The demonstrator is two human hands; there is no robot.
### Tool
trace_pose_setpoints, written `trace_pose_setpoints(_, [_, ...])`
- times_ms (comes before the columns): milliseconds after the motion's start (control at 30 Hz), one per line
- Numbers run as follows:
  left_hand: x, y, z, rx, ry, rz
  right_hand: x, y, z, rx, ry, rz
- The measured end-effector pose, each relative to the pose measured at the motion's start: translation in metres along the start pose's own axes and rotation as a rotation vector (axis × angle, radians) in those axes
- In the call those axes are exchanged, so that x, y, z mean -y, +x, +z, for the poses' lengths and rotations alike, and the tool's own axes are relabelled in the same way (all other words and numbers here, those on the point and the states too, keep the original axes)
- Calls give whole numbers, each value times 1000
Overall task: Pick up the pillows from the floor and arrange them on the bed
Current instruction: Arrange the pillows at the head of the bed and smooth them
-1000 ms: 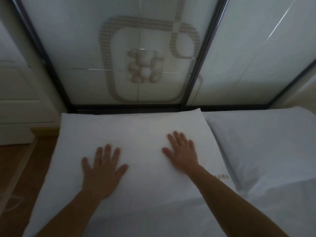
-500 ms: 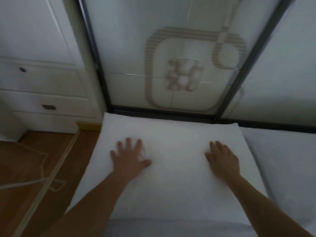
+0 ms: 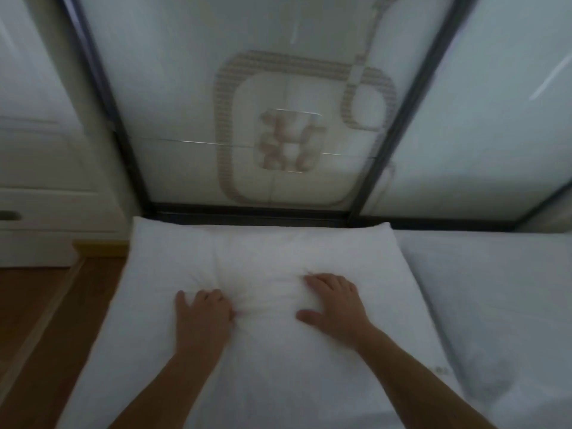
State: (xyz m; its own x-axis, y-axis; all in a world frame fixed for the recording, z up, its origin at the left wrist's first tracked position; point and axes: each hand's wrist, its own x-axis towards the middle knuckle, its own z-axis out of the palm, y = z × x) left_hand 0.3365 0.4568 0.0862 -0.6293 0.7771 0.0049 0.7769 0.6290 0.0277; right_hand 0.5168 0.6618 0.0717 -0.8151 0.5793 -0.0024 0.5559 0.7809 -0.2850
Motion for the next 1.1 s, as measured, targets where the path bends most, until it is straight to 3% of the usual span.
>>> trace_pose_setpoints(133, [-3, -7, 6, -197, -81, 155, -6, -27, -9, 8, -24, 204])
trace_pose_setpoints(267, [19, 20, 28, -7, -267, -60, 18, -22, -4, -67, -57, 253])
trace_pose_setpoints(400, [43, 40, 56, 53, -261, -42, 23, -25, -24, -277, 150, 298])
trace_pose_setpoints(500, [39, 36, 42, -27, -323, -18, 27, -23, -55, -420, 252, 275])
trace_pose_setpoints(633, [3, 18, -25, -213, -414, -62, 25, -23, -78, -490, 248, 240])
trace_pose_setpoints(767, [-21, -5, -60, -233, -440, -73, 16, -25, -77, -475, 208, 236])
trace_pose_setpoints(933, [-19, -21, -58, -36, -363, -146, 10, -31, -58, -383, 81, 210])
trace_pose_setpoints(1033, [-27, -30, -64, -68, -293, -37, 16, -20, -53, -354, 68, 157])
trace_pose_setpoints(1100, [-44, -38, -69, 49, -267, 99, 24, -15, -40, -229, 35, 67])
